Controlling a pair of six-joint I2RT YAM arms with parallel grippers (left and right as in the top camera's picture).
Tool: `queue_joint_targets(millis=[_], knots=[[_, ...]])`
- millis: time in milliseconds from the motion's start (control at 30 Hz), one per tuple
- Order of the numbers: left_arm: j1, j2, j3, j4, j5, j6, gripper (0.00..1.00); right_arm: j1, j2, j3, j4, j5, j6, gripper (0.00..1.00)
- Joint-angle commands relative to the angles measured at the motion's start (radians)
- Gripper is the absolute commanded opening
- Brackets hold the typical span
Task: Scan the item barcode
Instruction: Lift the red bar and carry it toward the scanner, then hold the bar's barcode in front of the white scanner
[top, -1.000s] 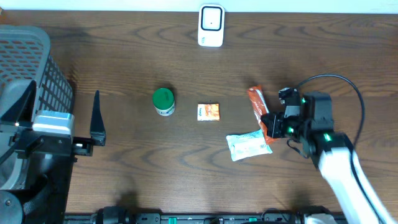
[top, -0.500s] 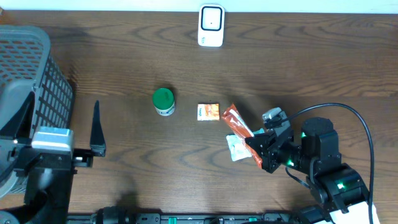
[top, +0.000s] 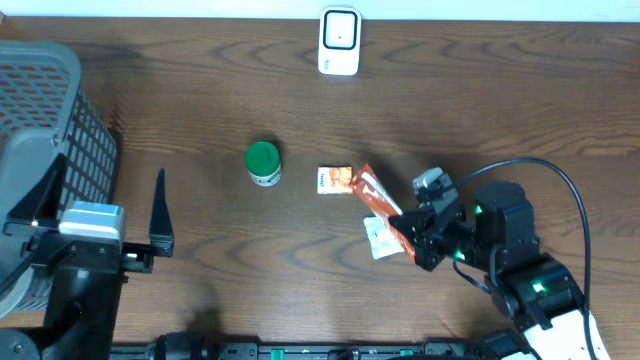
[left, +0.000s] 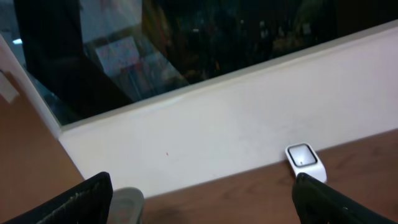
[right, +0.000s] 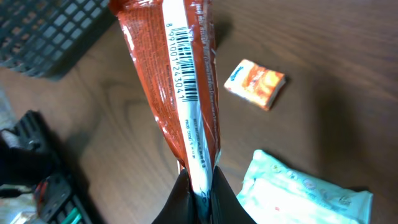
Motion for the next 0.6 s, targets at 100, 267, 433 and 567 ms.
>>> queue_joint_targets(millis=[100, 267, 433, 567], knots=[[0.007, -0.007, -0.006, -0.05, 0.016, -0.005, 0.92, 0.01, 0.136, 0.031, 0.148, 0.187, 0.06, 0.01], [0.007, -0.007, -0.006, -0.076, 0.016, -0.005, 0.92, 0.01, 0.348, 0.13, 0.241, 0.335, 0.085, 0.01], [0.007, -0.007, -0.006, -0.089, 0.016, -0.005, 0.93, 0.015, 0.569, 0.335, 0.188, 0.646, 0.085, 0.01], [0.007, -0.007, -0.006, -0.105, 0.016, -0.005, 0.92, 0.048, 0.732, 0.517, 0.166, 0.933, 0.037, 0.01]])
